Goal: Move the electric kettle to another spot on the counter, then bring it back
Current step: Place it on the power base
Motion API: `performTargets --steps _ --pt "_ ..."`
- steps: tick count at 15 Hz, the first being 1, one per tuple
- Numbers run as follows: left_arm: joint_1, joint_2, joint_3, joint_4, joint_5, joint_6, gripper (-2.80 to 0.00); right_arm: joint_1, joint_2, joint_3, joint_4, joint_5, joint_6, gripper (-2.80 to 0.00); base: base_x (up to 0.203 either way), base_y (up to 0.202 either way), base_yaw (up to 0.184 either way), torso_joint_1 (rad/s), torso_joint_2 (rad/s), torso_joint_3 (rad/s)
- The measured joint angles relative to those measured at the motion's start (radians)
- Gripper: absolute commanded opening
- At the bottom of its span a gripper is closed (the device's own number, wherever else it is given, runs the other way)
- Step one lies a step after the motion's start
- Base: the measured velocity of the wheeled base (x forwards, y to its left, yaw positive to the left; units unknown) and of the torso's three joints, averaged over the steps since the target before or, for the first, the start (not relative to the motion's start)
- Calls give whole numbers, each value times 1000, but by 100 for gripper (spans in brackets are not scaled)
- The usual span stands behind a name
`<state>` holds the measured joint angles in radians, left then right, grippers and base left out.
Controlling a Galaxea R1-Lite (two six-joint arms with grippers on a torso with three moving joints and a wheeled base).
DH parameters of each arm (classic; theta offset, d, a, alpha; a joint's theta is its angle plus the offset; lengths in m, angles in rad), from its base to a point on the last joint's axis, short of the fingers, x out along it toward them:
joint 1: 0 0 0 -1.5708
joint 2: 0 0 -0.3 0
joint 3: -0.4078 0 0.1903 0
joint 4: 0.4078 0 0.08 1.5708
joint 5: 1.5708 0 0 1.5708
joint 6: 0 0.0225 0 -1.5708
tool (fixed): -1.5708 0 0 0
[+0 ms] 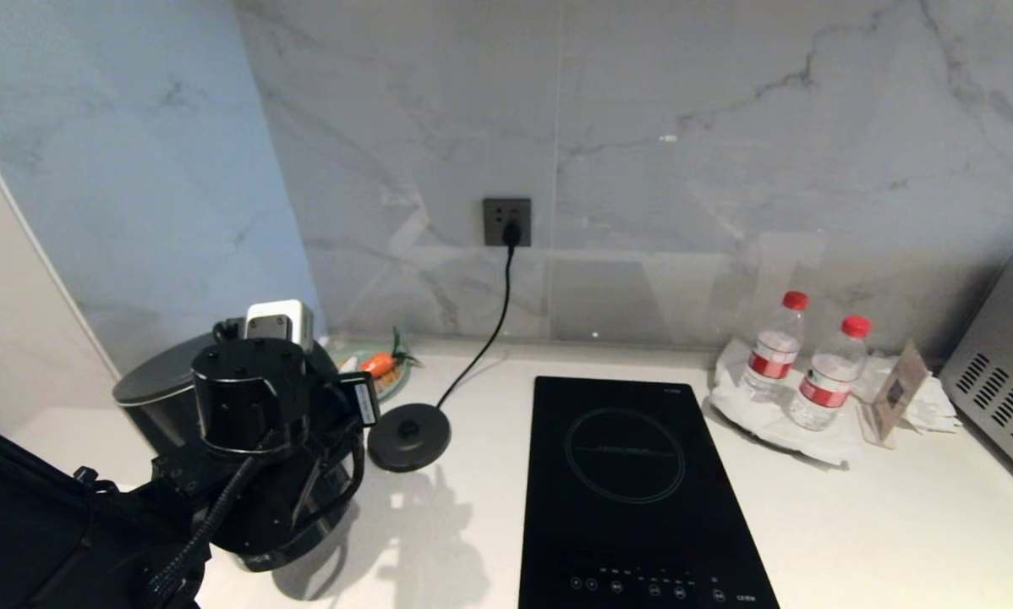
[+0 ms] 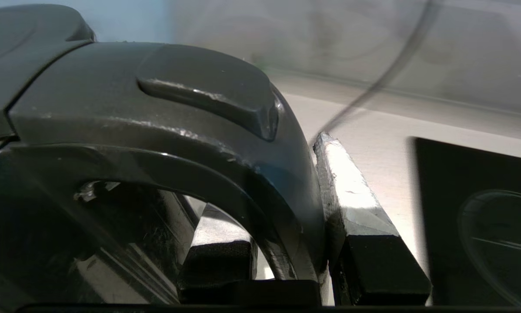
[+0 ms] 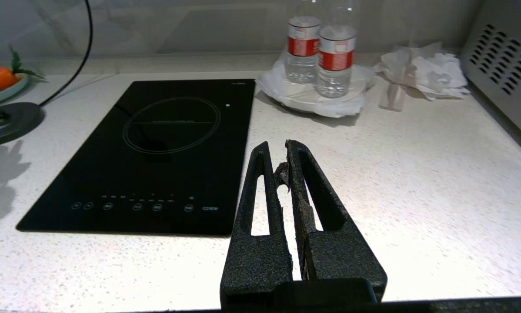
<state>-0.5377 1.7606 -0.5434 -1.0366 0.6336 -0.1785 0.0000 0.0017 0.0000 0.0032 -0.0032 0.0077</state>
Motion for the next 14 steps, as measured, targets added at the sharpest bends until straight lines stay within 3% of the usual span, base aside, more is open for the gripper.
performTargets --steps 7,14 --pt "-35 2 -21 3 -10 1 -280 0 0 0 0 0 1 -280 0 0 0 0 0 0" --pt "-134 141 -221 5 -7 14 -280 0 0 0 0 0 0 -280 0 0 0 0 0 0"
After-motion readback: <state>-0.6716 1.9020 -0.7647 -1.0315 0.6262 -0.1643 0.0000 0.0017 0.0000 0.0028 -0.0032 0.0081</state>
